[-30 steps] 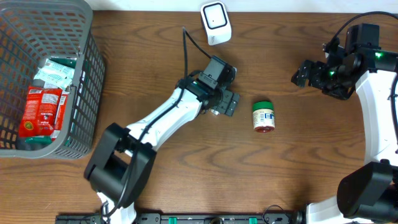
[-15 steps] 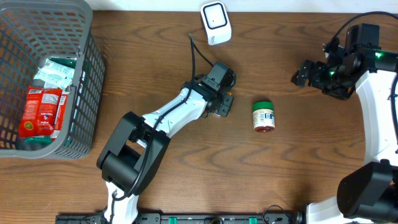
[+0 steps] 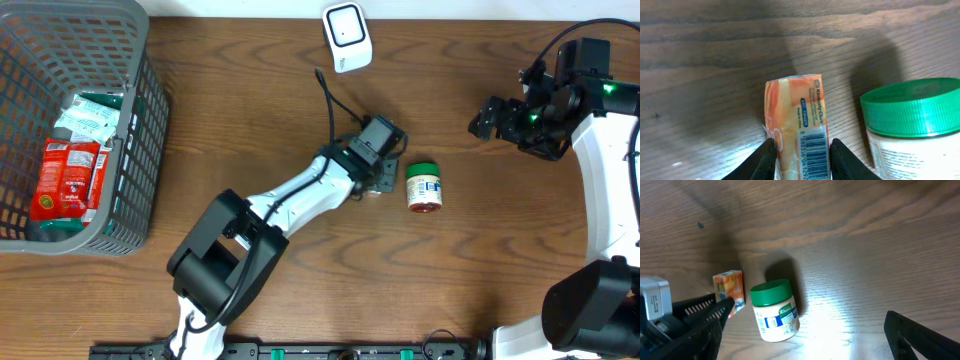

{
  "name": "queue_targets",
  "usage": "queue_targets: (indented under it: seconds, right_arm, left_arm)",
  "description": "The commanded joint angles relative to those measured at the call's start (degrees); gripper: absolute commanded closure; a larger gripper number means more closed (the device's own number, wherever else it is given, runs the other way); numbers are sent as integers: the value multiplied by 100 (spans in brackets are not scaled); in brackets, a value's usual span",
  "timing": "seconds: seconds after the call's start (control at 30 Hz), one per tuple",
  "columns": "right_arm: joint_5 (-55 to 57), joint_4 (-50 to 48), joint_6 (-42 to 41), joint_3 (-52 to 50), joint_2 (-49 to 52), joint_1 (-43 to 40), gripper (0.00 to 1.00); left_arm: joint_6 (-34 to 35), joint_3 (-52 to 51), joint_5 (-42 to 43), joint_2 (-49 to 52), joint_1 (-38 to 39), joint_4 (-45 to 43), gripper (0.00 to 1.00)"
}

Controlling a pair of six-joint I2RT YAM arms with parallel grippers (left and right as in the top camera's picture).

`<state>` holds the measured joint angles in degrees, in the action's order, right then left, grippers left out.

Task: Scan the item barcode
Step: 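Set the orange box upright left of the jar and open the left gripper, then swing the left gripper back into the basket toward the red packets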

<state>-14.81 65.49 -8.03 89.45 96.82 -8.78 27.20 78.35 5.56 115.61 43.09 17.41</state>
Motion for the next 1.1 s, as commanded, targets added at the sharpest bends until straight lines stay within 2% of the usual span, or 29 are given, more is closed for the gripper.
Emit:
queue_targets:
  seconds: [0.0,0.37,0.5,0.7,0.77,0.87,1.0,1.07]
  right_arm:
    - [-46,9,17,-7,-59,-66,1]
    - [-46,9,17,-7,-59,-66,1]
    - [-46,9,17,-7,-59,-66,1]
    - [-46,9,17,-7,-59,-66,1]
    - [-46,9,17,-7,-59,-66,1]
    - [-46,9,17,-7,-59,-66,1]
    - [-46,9,17,-7,-59,-66,1]
    - [-46,9,17,-7,-59,-66,1]
  left_arm:
    - [461,-22,-535,13,111,-39,64]
    - [337,-11,-837,-61,146,-37,41]
    - [28,13,-1156,-348,133,-13,37]
    - [-463,640,-1423,-1475,-264,1084,34]
    - [-608,1060,-1679,-2092,-702,1853,34]
    - [-708,1388,-2050,-2745,-1368,2551,34]
    - [-726,1456,-2149,-3543,-2599,2973,34]
    - [-726,1456,-2146,-3912,-3528,3193,33]
